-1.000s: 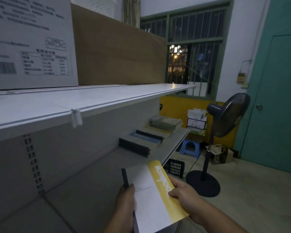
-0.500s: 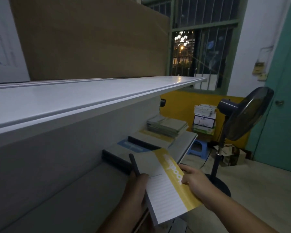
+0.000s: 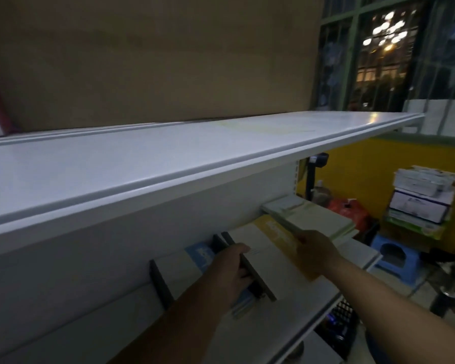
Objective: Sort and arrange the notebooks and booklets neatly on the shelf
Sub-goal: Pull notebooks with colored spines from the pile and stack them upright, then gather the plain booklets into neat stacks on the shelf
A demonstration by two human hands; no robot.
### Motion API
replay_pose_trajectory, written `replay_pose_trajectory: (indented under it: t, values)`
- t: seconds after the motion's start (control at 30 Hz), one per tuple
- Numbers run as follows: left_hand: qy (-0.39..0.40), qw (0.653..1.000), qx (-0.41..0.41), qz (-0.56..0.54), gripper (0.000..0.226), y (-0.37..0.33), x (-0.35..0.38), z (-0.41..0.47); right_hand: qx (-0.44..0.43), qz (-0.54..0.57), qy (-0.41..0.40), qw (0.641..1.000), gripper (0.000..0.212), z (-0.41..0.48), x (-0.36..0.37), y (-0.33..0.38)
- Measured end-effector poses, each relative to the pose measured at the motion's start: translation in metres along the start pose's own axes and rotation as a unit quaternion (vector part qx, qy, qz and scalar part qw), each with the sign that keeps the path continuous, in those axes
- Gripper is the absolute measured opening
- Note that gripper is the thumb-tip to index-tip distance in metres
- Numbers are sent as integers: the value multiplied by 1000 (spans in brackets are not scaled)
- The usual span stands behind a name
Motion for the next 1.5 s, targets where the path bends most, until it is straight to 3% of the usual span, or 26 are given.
replay_pose_trajectory:
  t: [0.2,0.3,0.4,0.47,0.53,0.6,0.7,0.83,0.9,1.0,1.1,1.13,1.27,1.37,1.5]
  values:
    - [-34,999,-16,4,63,-3,8,25,-7,-93,-4,996,34,48,21,19]
    - [-35,999,-27,-11,34,-2,10,29,2,-81,9,997,41,57,41,16]
    - [-39,999,-31,5,39,-5,8,32,2,-65,-32,997,42,55,41,13]
    - [-58,998,-12,8,28,-8,5,31,-16,-80,-53,995,37,52,39,14]
    - [-66,997,3,51,19,-15,5,22,-34,-149,-67,986,29,51,39,20]
    - [-52,988,19,148,32,-26,4,10,-27,-234,-59,970,27,48,39,27]
    - [-26,944,40,327,18,-43,-4,-27,-12,-287,-32,957,30,39,35,37]
    - [-104,821,56,559,47,-71,-84,-113,-57,-346,-58,935,30,-3,39,94]
    - [-152,764,38,625,50,-80,-144,-171,-139,-377,-99,911,31,-29,55,146]
    - [-237,704,-17,669,54,-91,-239,-272,-283,-316,-170,890,22,-78,92,237]
    - [-306,653,-98,686,56,-93,-317,-371,-403,-292,-131,858,15,-160,167,354]
    - [-324,637,-124,689,57,-92,-337,-402,-457,-266,-100,843,23,-187,200,388]
    - [-406,597,-153,675,60,-80,-403,-516,-580,-279,10,765,62,-315,317,485]
    - [-446,557,-191,674,62,-55,-444,-592,-584,-324,103,737,61,-367,385,511]
    - [-456,564,-236,647,62,-13,-479,-674,-578,-353,157,719,59,-405,442,533]
Point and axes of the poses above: each hand's wrist, its own z-axis towards the middle knuckle, its own x-axis out of the palm, y = z × x, the point moved 10 cm from there along z, towards the middle knuckle, and after that the axes turned 14 degrees about y, right-handed, at the moved point
